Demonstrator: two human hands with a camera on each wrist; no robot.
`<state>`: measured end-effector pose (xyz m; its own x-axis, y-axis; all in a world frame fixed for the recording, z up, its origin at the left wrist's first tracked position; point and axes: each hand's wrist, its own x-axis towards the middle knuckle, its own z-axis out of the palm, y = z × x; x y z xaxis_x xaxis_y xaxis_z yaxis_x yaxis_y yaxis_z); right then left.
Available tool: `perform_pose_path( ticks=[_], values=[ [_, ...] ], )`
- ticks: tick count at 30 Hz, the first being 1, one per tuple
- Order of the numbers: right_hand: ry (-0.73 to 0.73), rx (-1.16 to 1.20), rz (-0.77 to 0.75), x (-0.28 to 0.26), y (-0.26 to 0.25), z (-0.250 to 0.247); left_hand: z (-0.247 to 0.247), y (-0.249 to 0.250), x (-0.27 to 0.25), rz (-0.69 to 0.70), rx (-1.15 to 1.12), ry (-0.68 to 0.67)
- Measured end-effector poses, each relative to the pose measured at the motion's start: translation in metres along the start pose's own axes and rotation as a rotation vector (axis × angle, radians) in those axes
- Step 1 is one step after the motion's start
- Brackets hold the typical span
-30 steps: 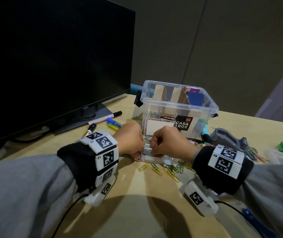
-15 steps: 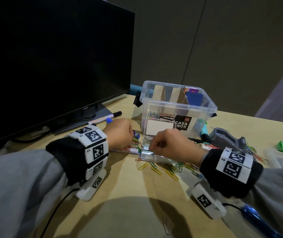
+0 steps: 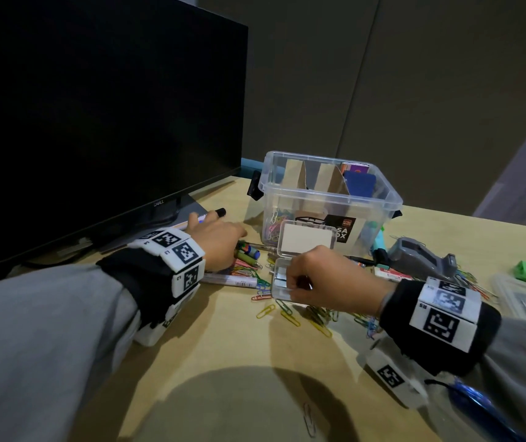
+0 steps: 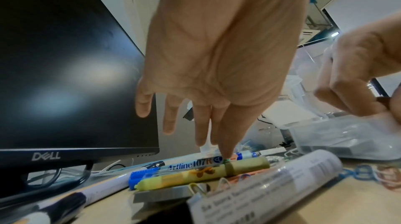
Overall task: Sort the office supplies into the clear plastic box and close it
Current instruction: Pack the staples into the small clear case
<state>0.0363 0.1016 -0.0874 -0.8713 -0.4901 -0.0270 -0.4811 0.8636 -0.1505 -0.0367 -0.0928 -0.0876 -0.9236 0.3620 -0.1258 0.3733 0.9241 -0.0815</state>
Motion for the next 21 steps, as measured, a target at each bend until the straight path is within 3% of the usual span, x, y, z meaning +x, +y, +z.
perform_pose_path(
  ticks=[12, 21],
  values=[
    [-0.028, -0.03, 0.039, -0.016, 0.013, -0.004, -0.004, 0.029, 0.007, 0.356, -0.039, 0.053],
    [-0.021, -0.027, 0.057, -0.025, 0.021, -0.006, -0.003, 0.049, 0.024, 0.367, 0.025, 0.008]
  ],
)
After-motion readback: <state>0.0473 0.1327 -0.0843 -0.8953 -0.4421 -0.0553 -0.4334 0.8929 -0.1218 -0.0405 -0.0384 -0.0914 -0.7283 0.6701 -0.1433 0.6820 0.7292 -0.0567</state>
